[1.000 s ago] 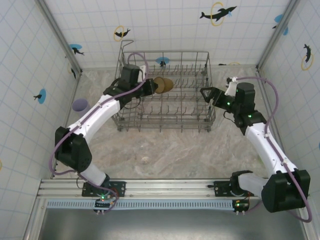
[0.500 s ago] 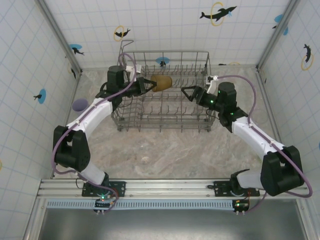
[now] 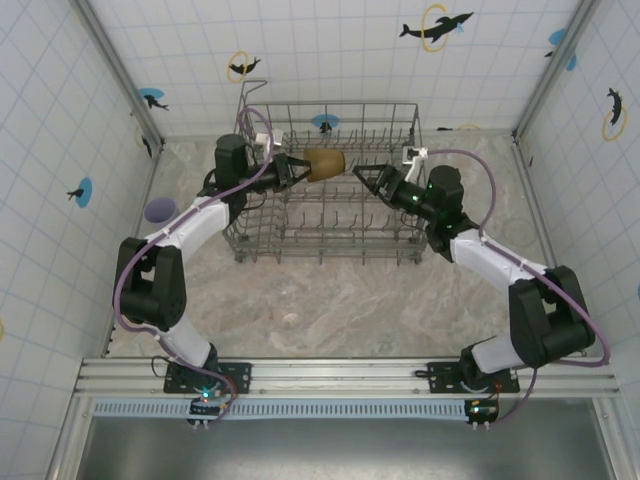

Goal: Load the cups into the dish rack

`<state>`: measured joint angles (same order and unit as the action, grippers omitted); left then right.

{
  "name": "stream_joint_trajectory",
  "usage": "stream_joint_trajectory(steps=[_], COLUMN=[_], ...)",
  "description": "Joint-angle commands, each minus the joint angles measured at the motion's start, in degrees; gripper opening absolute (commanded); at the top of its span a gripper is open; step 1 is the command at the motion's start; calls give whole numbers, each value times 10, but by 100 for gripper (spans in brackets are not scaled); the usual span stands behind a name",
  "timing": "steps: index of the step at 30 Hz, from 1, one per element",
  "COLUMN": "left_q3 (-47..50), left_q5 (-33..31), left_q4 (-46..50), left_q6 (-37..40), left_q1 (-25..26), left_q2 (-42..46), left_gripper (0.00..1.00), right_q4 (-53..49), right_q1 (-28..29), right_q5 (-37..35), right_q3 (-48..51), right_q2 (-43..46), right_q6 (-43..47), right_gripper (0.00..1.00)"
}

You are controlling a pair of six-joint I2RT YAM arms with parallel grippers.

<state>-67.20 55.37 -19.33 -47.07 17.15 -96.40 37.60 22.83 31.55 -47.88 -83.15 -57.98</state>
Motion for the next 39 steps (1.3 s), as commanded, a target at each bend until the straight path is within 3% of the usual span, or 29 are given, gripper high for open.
stream_joint_trajectory(steps=[1,7,18,26,31,39], left_q3=[4,17,42,56,65,76], left_q5=[24,25,25,24,21,18], left_q4=[-45,-67,-107,-112,-114,-119], left_q6=[-14,-24,-46,-44,-46,-52], left_q1=[-3,-3,-4,-4,-3,-3], left_q2=[-5,-11,-9,-6,-6,2], left_gripper=[0,0,0,0,0,0], right_q4=[82,140,239,255,297,339], right_q1=[8,21,62,83,84,91], right_q5=[15,12,-62,-86,-91,-91], right_q3=[-7,-25,-44,-72,-72,-85], right_q2=[-23,-62,-123,-155,-181,-213], right_q6=[-41,-85,-186,-199,-246,-276], right_gripper=[100,100,99,100,95,74])
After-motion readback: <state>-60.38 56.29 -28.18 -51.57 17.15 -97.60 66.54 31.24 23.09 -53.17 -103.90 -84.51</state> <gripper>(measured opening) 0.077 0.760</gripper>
